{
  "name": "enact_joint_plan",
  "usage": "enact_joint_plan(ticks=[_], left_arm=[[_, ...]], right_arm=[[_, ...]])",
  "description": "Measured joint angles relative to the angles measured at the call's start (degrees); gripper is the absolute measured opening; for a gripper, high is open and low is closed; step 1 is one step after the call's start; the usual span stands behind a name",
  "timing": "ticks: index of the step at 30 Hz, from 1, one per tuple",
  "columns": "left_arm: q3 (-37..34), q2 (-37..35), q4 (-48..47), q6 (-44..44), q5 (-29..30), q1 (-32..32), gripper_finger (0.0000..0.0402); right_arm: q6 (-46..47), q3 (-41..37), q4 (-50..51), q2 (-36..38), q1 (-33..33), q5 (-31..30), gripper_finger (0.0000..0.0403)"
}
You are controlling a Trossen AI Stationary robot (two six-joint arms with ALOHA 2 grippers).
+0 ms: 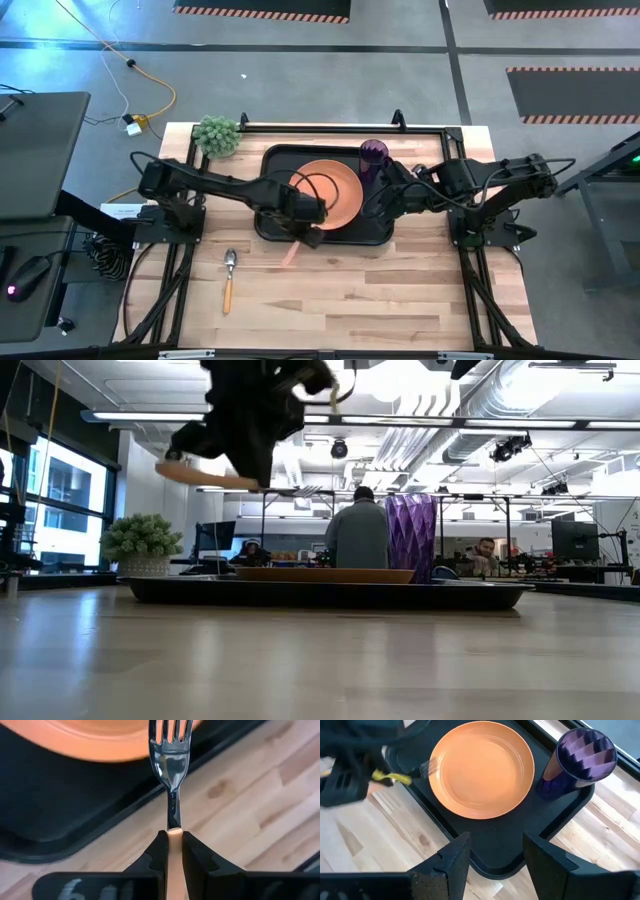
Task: Pick and place plate/cup/fork/spoon on tray
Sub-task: Put the orange fork on the black tray to the left of the orange plate
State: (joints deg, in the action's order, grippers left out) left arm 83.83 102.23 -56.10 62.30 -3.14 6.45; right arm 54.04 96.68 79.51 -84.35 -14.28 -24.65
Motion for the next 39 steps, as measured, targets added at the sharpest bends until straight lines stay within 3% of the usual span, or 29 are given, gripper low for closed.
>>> enact_joint_plan(ticks=[16, 31, 39], left_arm=[[-24.9, -15.7, 13.5, 7.6, 1.1, -11.9, 0.0021], [-27.0, -15.4, 15.3, -3.0, -1.9, -26.3, 0.0021], [-27.6, -15.4, 16.0, -5.5, -2.9, -30.5, 0.0021]], right_arm=[[-0.6, 0.0, -1.6, 0.0, 0.0, 0.8, 0.0172], [2.8, 0.0, -2.2, 0.0, 0.6, 0.9, 0.0172], [4.6, 0.0, -2.2, 0.0, 1.5, 1.0, 0.0172]])
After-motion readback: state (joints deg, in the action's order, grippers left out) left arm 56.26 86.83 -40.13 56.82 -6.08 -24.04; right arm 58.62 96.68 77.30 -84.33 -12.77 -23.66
